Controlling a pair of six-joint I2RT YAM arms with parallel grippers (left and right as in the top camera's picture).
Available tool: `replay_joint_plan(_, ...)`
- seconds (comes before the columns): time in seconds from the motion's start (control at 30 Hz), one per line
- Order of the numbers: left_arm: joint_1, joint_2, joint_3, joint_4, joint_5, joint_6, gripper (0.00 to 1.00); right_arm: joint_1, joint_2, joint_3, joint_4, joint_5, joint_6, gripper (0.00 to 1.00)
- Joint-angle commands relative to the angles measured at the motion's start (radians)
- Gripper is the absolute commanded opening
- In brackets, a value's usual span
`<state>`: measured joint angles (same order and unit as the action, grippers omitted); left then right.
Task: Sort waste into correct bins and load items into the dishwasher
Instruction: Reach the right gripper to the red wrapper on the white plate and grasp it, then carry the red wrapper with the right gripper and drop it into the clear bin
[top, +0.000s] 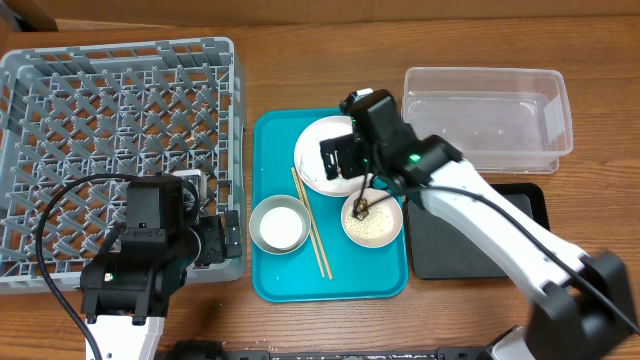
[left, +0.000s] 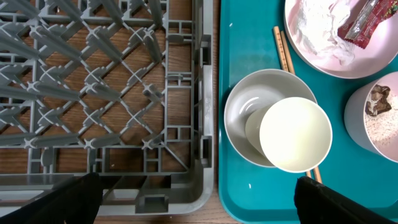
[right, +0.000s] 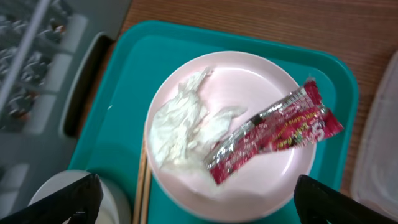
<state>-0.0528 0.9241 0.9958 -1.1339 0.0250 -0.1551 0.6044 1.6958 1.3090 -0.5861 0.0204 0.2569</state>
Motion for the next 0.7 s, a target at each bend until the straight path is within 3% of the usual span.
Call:
replay_joint_plan(0.0, -0.006, -0.003, 0.028, 0.002, -0.006, -0.014, 1.0, 0.0, 0.083, 0.032, 0.04, 0.077, 0.1, 0.9)
replay_joint_plan(0.4, -0.006, -0.003, 0.028, -0.001, -0.006, -0.014, 1.0, 0.0, 0.281, 0.032, 0.103, 0.098, 0.347, 0.76)
replay_joint_plan(0.5, -0.006, -0.003, 0.028, -0.003, -0.006, -0.014, 1.0, 0.0, 0.283, 0.032, 0.114, 0.099, 0.346, 0.6)
replay_joint_plan(0.67, -0.006, -0.003, 0.028, -0.003, -0.006, -0.014, 1.0, 0.0, 0.282, 0.033, 0.098, 0.064, 0.346, 0.18)
